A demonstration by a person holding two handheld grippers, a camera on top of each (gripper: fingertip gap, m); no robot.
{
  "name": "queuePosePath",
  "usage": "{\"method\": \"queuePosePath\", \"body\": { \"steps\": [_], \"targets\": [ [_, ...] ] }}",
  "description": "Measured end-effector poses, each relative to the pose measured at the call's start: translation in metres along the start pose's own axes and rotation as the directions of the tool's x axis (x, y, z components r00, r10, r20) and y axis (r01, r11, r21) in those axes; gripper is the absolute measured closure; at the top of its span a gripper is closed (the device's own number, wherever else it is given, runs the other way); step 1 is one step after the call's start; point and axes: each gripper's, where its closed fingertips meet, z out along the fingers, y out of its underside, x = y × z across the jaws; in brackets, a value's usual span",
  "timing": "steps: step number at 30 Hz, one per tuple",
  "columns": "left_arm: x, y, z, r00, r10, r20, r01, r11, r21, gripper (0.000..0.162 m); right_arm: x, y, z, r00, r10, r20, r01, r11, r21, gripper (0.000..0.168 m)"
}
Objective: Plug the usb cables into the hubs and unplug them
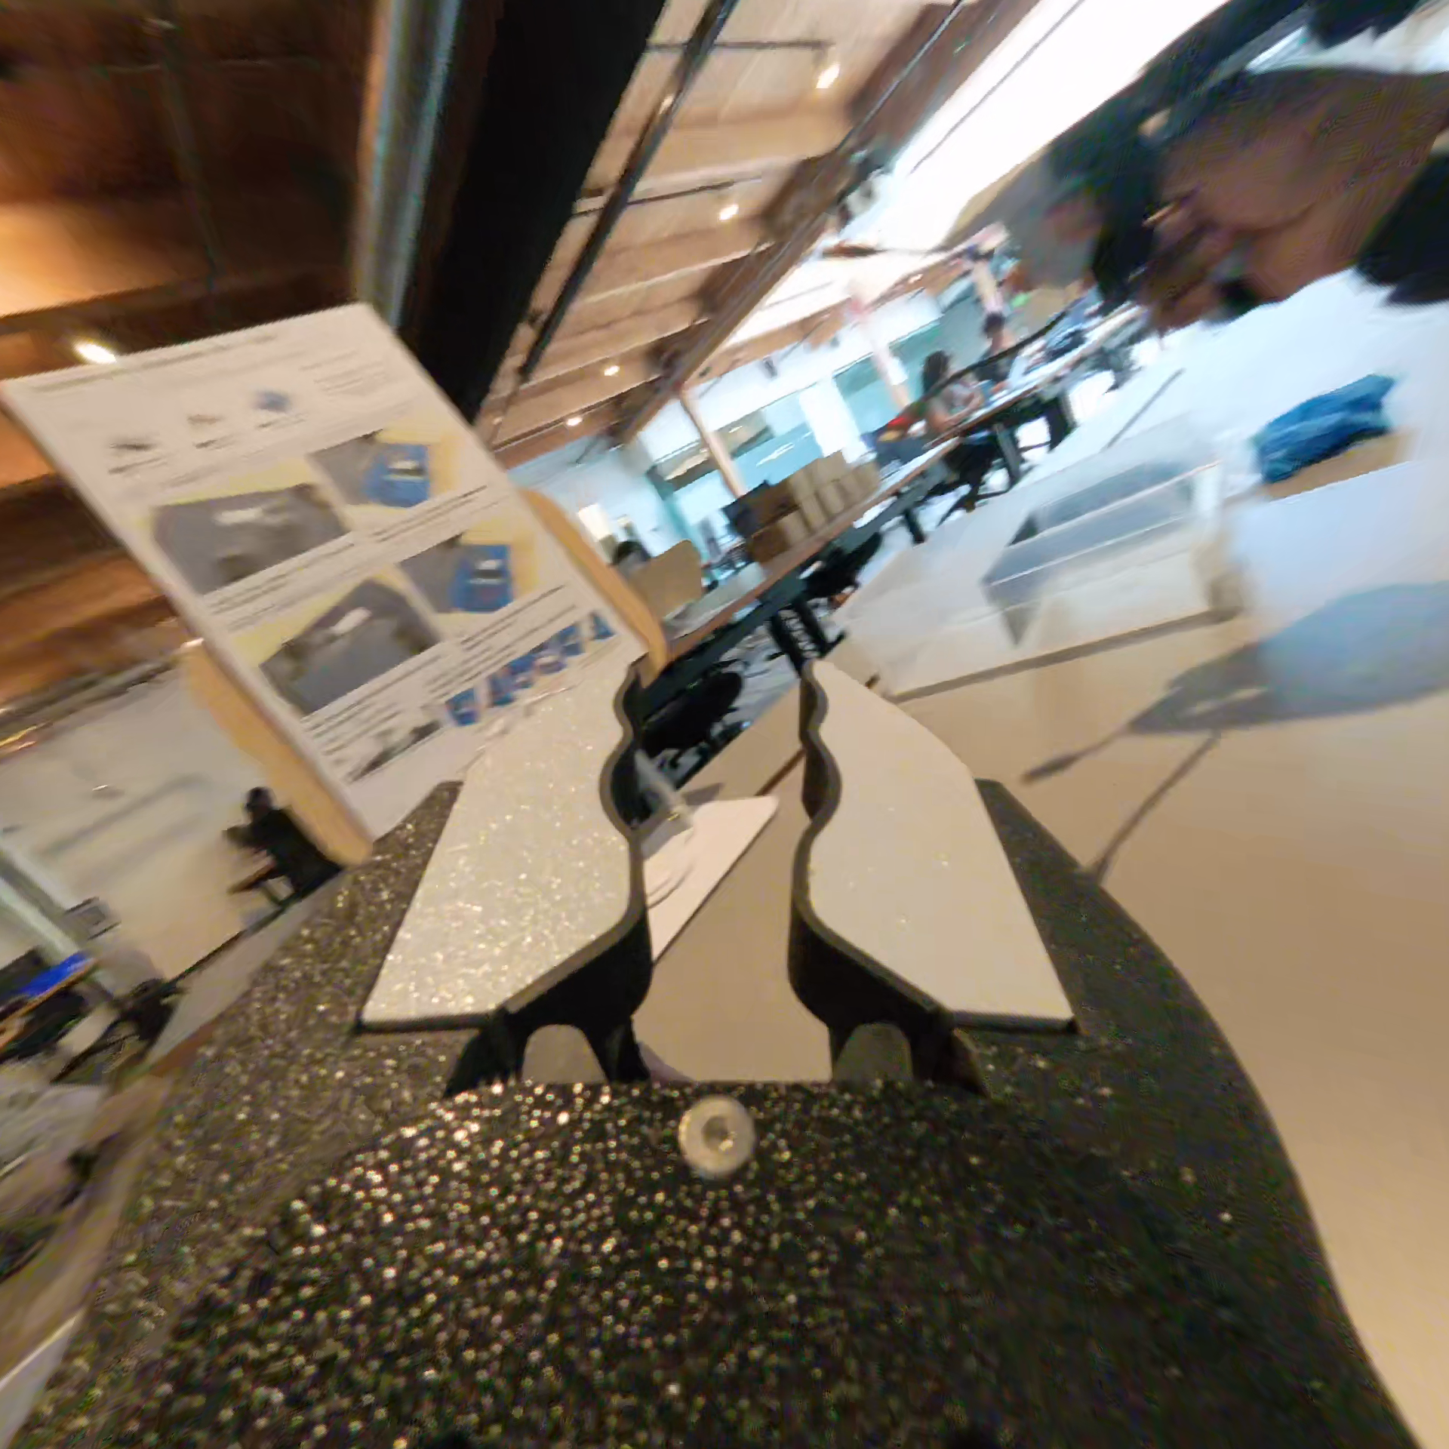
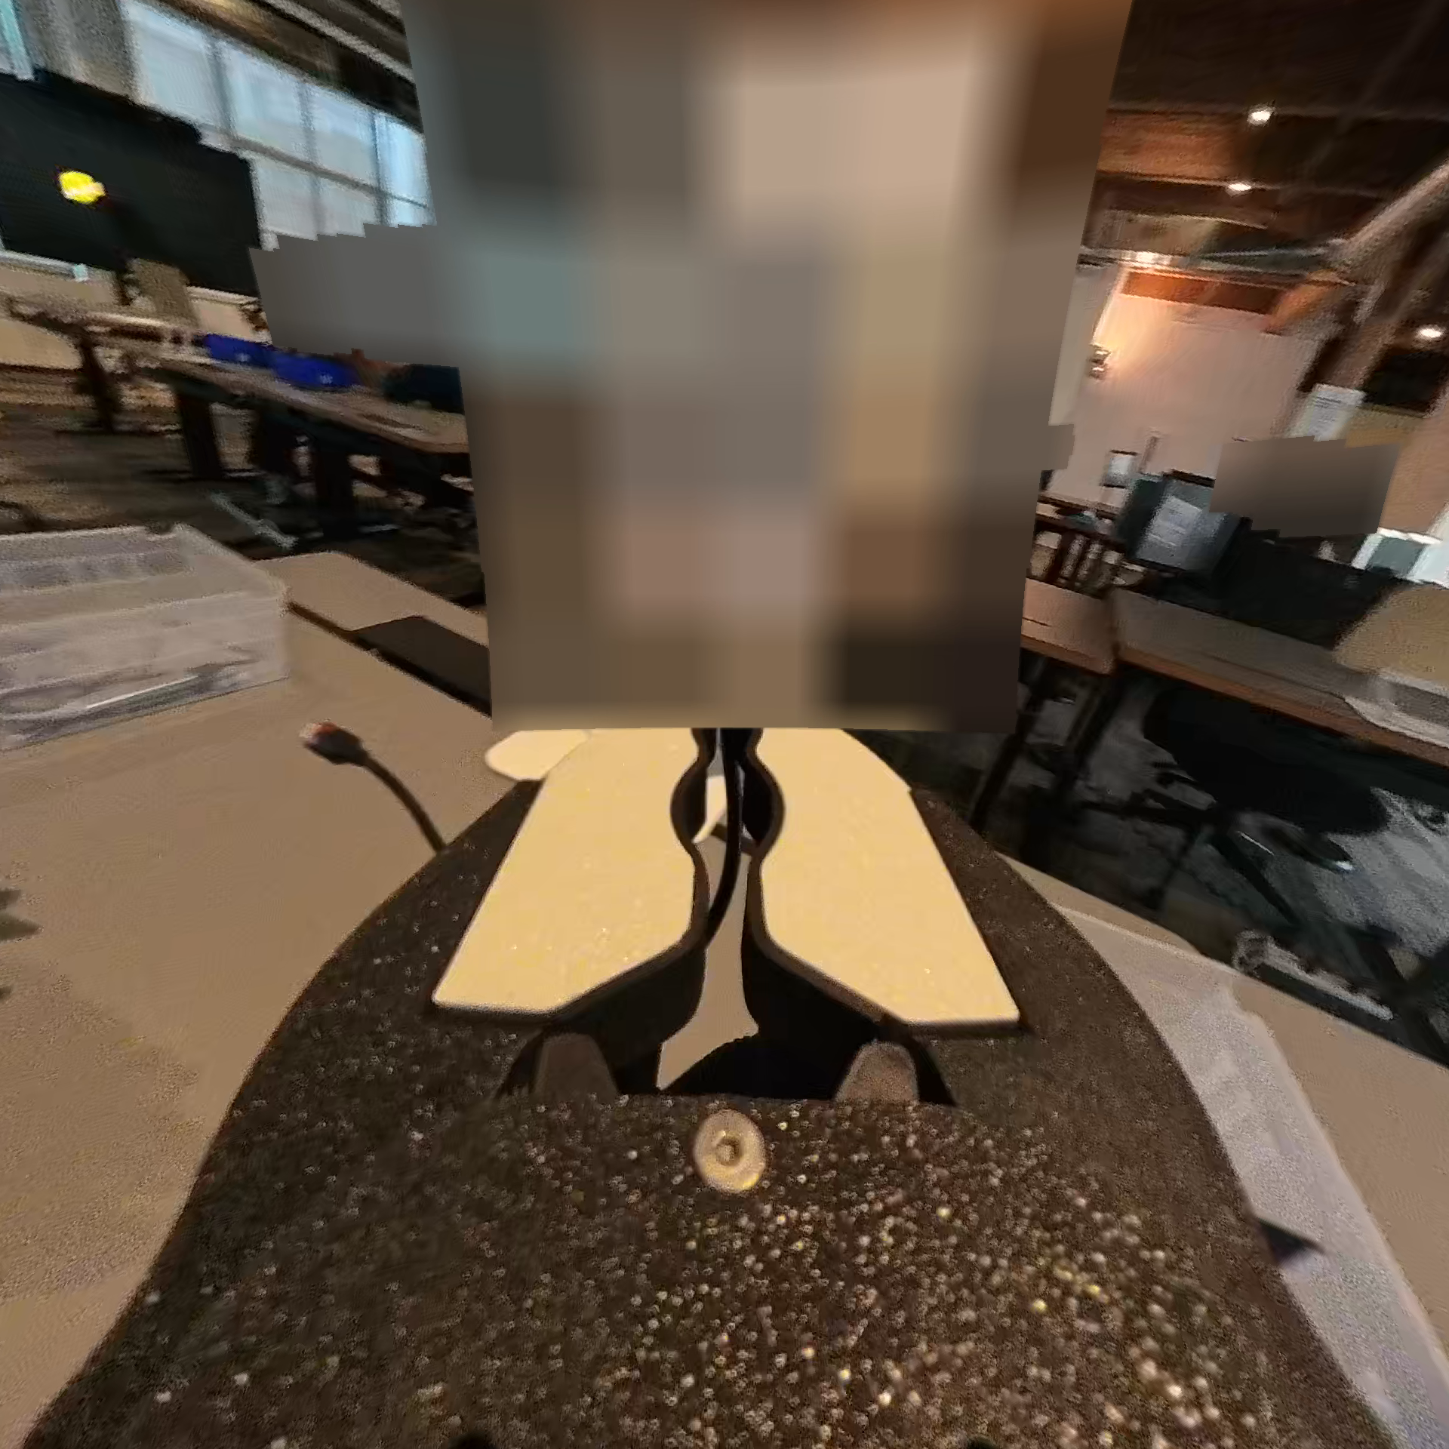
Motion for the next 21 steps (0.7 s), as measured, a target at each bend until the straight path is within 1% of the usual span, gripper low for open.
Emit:
{"method": "queuePosePath", "body": {
  "steps": [1, 3, 6, 8, 12, 16, 17, 18, 19, 21],
  "targets": [
    [0.017, -0.006, 0.010, 1.000, 0.001, -0.029, -0.001, 1.000, 0.001, 0.121, -0.019, 0.001, 0.006, 0.999, -0.019, 0.033, 0.019, 1.000, -0.005, 0.166],
    [0.048, -0.018, 0.026, 0.996, 0.062, -0.071, -0.063, 0.998, -0.007, 0.116, -0.056, 0.004, 0.016, 0.994, -0.069, 0.080, 0.070, 0.997, -0.019, 0.166],
    [0.074, -0.036, 0.036, 0.980, 0.185, -0.073, -0.184, 0.983, 0.017, 0.118, -0.101, 0.011, 0.027, 0.982, -0.160, 0.102, 0.165, 0.985, -0.041, 0.166],
    [0.084, -0.039, 0.040, 0.968, 0.244, -0.062, -0.243, 0.970, 0.015, 0.119, -0.128, 0.016, 0.031, 0.971, -0.208, 0.121, 0.215, 0.976, -0.045, 0.166],
    [0.107, -0.019, 0.053, 0.959, 0.255, -0.125, -0.265, 0.962, -0.070, 0.119, -0.189, 0.029, 0.037, 0.949, -0.219, 0.228, 0.232, 0.972, -0.031, 0.166],
    [0.120, 0.011, 0.060, 0.924, 0.343, -0.170, -0.371, 0.912, -0.177, 0.119, -0.237, 0.038, 0.035, 0.924, -0.223, 0.312, 0.235, 0.972, -0.003, 0.166],
    [0.122, 0.017, 0.060, 0.916, 0.355, -0.188, -0.390, 0.899, -0.201, 0.125, -0.244, 0.039, 0.034, 0.921, -0.220, 0.322, 0.231, 0.973, 0.005, 0.166],
    [0.126, 0.022, 0.059, 0.906, 0.368, -0.211, -0.410, 0.887, -0.215, 0.141, -0.247, 0.038, 0.034, 0.920, -0.219, 0.325, 0.227, 0.974, 0.012, 0.166],
    [0.128, 0.025, 0.058, 0.895, 0.381, -0.233, -0.430, 0.876, -0.219, 0.162, -0.248, 0.037, 0.033, 0.922, -0.218, 0.320, 0.224, 0.974, 0.020, 0.166],
    [0.128, 0.023, 0.055, 0.896, 0.376, -0.235, -0.425, 0.879, -0.216, 0.162, -0.242, 0.036, 0.032, 0.929, -0.212, 0.302, 0.213, 0.977, 0.030, 0.166]
  ]
}}
